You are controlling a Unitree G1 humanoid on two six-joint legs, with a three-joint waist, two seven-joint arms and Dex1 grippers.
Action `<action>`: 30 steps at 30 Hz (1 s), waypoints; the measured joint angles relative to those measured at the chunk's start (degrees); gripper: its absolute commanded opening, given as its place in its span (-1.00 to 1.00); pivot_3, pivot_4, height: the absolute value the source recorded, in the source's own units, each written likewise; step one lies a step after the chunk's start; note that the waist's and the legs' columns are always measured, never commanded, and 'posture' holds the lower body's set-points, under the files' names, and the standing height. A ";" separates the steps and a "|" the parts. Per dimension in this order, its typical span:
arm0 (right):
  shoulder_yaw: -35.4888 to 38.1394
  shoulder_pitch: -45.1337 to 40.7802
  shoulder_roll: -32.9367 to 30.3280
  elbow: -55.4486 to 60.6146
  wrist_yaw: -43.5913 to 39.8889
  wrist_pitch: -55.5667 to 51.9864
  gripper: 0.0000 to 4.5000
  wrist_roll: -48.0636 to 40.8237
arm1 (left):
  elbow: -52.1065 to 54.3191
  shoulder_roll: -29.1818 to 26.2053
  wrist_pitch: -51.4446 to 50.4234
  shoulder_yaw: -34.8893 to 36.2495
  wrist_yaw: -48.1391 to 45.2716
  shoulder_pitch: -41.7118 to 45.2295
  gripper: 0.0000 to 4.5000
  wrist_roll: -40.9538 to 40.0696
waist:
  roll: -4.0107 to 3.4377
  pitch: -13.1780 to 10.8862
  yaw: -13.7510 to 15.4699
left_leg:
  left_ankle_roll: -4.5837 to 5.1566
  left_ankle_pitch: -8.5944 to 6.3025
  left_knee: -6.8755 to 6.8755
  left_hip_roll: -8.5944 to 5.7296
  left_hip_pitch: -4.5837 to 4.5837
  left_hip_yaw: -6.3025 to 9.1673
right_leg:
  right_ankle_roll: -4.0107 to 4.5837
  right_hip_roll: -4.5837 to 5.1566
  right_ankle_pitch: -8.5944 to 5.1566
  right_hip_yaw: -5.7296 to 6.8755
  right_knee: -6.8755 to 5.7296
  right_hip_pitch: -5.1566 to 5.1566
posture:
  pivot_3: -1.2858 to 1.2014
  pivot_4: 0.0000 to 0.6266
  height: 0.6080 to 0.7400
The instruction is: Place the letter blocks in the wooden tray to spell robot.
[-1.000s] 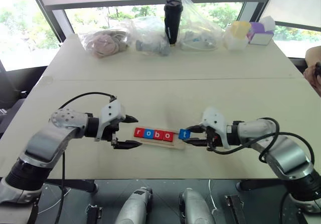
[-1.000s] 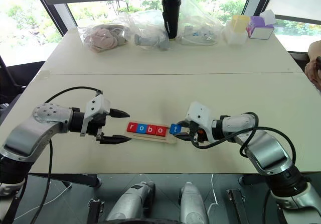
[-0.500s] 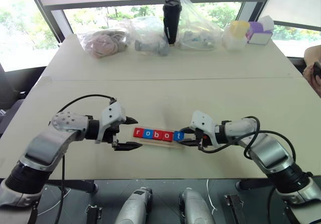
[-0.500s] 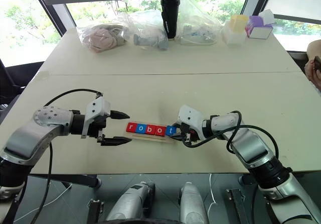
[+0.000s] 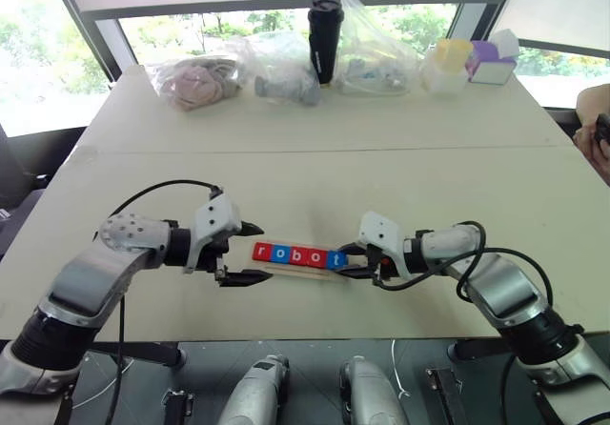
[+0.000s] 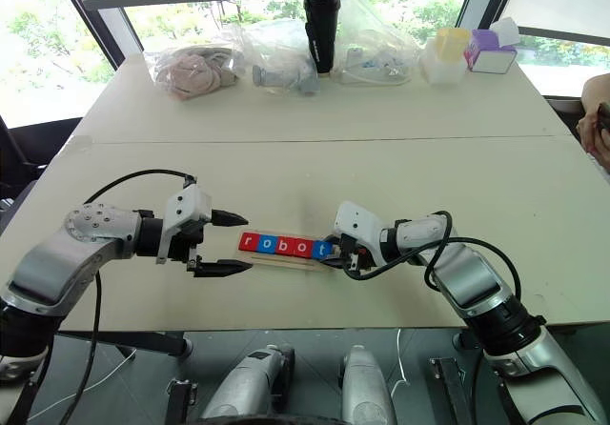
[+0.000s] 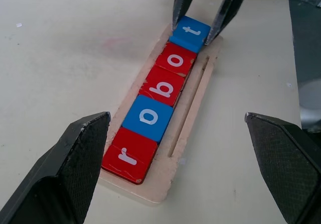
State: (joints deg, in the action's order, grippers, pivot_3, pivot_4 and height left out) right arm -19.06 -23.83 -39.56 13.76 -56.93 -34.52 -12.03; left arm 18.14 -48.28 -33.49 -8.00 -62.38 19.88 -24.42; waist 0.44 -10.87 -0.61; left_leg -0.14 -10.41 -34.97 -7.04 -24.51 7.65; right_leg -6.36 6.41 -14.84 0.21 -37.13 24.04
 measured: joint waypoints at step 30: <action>8.89 1.14 3.60 -6.57 10.33 4.33 0.97 2.22 | -0.14 0.35 -0.01 0.29 -0.11 0.78 1.00 0.02 | 0.00 0.00 -0.09 | 0.00 0.01 0.00 0.00 0.01 -0.01 | 0.00 -0.02 0.01 -0.02 -0.06 0.01 | 0.03 -0.52 1.00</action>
State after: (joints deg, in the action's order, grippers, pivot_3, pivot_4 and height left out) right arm -10.17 -22.68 -35.95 7.20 -46.60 -30.20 -9.81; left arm 18.00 -47.93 -33.50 -7.71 -62.49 20.66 -24.40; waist 0.45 -10.87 -0.71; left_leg -0.14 -10.41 -34.97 -7.04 -24.50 7.65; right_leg -6.36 6.39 -14.83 0.19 -37.19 24.06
